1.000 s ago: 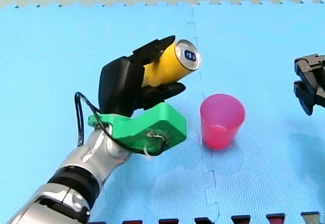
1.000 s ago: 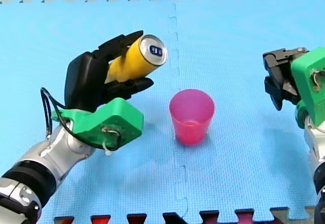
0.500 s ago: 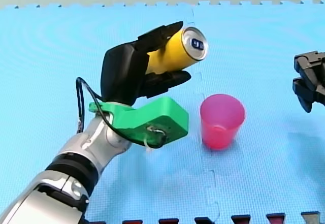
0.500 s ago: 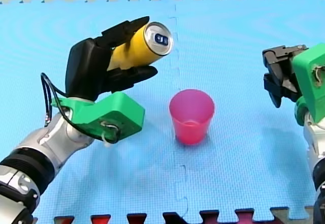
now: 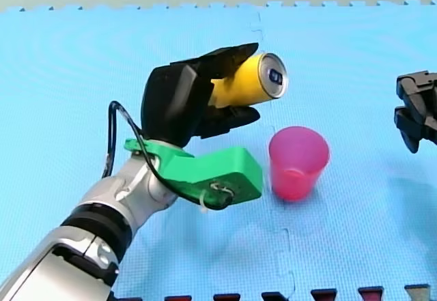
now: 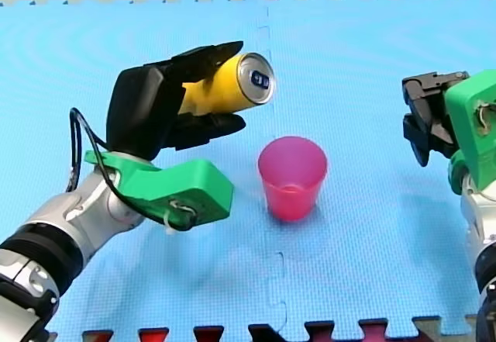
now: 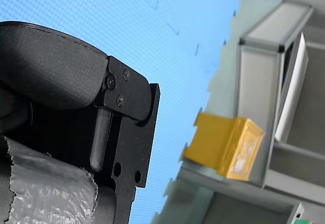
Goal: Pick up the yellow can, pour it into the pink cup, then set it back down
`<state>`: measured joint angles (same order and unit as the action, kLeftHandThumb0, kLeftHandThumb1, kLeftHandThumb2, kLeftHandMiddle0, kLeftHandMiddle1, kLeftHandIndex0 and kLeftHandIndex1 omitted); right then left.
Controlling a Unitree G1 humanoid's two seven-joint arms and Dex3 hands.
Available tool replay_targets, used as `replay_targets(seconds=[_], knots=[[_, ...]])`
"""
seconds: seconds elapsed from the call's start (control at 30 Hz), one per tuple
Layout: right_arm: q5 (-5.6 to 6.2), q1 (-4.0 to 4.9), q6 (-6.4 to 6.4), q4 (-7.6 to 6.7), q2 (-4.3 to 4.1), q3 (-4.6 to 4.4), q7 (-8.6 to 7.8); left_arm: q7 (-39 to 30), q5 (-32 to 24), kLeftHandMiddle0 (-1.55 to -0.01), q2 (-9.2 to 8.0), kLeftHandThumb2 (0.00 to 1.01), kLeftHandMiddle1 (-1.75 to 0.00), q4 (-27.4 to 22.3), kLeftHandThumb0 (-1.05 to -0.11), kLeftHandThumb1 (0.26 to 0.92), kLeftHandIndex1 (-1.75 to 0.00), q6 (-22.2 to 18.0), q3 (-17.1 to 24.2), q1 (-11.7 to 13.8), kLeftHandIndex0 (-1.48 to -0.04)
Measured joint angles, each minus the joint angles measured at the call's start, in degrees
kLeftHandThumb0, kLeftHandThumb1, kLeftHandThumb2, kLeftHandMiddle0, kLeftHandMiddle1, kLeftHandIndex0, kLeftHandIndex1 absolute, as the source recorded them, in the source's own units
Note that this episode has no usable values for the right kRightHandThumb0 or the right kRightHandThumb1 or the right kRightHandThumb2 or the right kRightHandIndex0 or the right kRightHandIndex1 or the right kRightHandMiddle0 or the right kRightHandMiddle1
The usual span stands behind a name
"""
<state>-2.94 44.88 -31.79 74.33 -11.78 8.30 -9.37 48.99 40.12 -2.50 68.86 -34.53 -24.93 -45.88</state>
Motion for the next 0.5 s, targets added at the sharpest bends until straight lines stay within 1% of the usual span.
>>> replay_targets(seconds=[0.07, 0.2, 0.33, 0.5], knots=[[0.05, -0.12, -0.58, 0.01, 0.03, 0.11, -0.26, 2.23, 2.35, -1.36, -0.25, 0.00, -0.02, 0.18, -0.333, 0.780, 0.00, 1.73, -1.83, 0.00, -1.20], [0.03, -0.81, -2.21, 0.03, 0.04, 0.19, -0.74, 5.65, 6.04, -1.38, -0.96, 0.00, -0.03, 0.64, -0.282, 0.782, 0.00, 3.97, -4.99, -0.26, -1.19], [-0.63, -1.28, -3.47, 0.06, 0.07, -0.15, 0.15, 6.95, 7.87, -1.43, -1.36, 0.00, -0.05, 1.29, -0.268, 0.792, 0.00, 5.78, -7.13, -1.05, -1.19], [-0.74, -1.46, -4.63, 0.18, 0.22, -0.18, 0.39, 8.32, 9.45, -1.44, -1.68, 0.00, -0.06, 1.88, -0.278, 0.801, 0.00, 7.66, -9.34, -1.59, -1.17]])
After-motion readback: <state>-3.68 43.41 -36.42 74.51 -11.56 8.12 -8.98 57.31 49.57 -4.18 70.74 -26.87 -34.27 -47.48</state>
